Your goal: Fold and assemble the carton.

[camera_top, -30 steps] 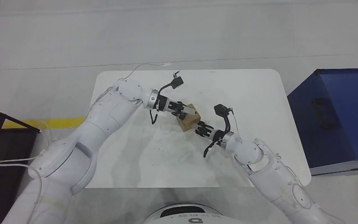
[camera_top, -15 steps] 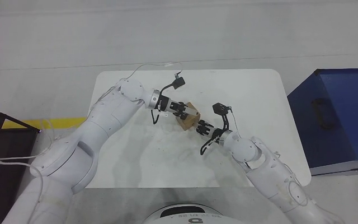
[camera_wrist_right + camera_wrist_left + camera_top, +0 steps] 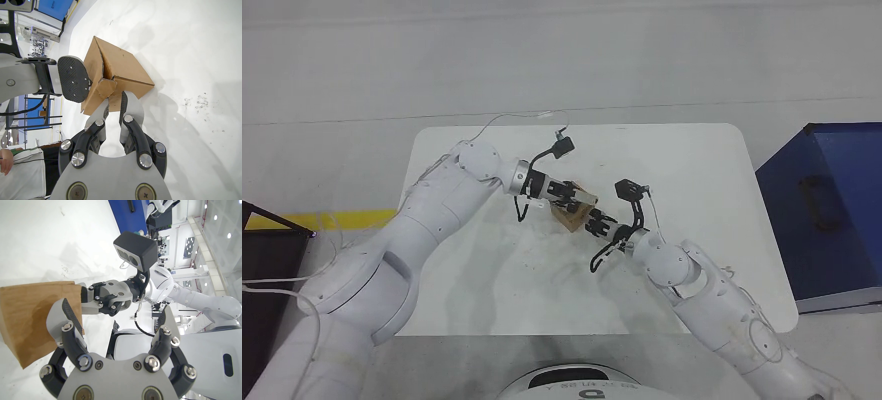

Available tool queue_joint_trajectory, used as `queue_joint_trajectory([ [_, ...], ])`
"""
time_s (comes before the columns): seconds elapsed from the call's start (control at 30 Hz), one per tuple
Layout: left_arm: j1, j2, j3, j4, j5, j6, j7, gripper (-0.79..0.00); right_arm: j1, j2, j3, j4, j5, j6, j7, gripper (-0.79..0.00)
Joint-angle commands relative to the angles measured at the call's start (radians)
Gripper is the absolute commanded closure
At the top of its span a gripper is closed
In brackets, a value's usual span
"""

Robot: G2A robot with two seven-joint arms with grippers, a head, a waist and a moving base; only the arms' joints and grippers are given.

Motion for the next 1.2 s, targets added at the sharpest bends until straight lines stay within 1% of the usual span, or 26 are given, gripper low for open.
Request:
queue_joint_trajectory([
  [0.0, -0.001, 0.001, -0.005, 0.006, -0.016, -0.001, 0.001, -0.785, 0.001, -0.001, 0.005, 0.003, 0.000, 0.007, -0.007, -0.240],
  [0.17, -0.016, 0.013, -0.042, 0.039, -0.069, -0.003, 0.003, -0.785, -0.036, 0.006, 0.064, -0.026, 0.013, 0.012, -0.033, -0.283],
  [0.23, -0.028, 0.025, -0.069, 0.058, -0.089, -0.007, 0.007, -0.785, -0.064, 0.010, 0.100, -0.056, 0.039, 0.004, -0.048, -0.299],
  [0.3, -0.039, 0.043, -0.097, 0.080, -0.098, -0.010, 0.010, -0.785, -0.097, 0.014, 0.134, -0.098, 0.061, -0.019, -0.064, -0.314],
  [0.33, -0.041, 0.052, -0.109, 0.087, -0.097, -0.011, 0.011, -0.785, -0.112, 0.017, 0.146, -0.119, 0.063, -0.029, -0.066, -0.339],
  [0.37, -0.041, 0.063, -0.120, 0.100, -0.092, -0.014, 0.014, -0.785, -0.125, 0.018, 0.157, -0.141, 0.061, -0.038, -0.071, -0.339],
  [0.5, -0.015, 0.095, -0.144, 0.112, -0.066, -0.011, 0.012, -0.785, -0.149, 0.021, 0.156, -0.209, 0.012, -0.053, -0.061, -0.339],
  [0.6, 0.015, 0.106, -0.157, 0.112, -0.071, -0.017, 0.017, -0.785, -0.128, 0.018, 0.120, -0.217, -0.033, -0.047, -0.023, -0.329],
  [0.7, 0.045, 0.107, -0.167, 0.124, -0.084, -0.032, 0.032, -0.785, -0.077, 0.007, 0.069, -0.190, -0.060, -0.029, 0.003, -0.311],
  [0.87, 0.070, 0.094, -0.165, 0.130, -0.077, -0.040, 0.040, -0.785, -0.008, -0.010, 0.017, -0.151, -0.064, -0.012, 0.025, -0.268],
  [1.03, 0.079, 0.076, -0.159, 0.131, -0.072, -0.031, 0.031, -0.785, 0.030, -0.020, -0.006, -0.133, -0.067, 0.001, 0.039, -0.249],
  [1.17, 0.081, 0.064, -0.154, 0.130, -0.064, -0.023, 0.023, -0.785, 0.044, -0.026, -0.016, -0.122, -0.064, 0.005, 0.045, -0.249],
])
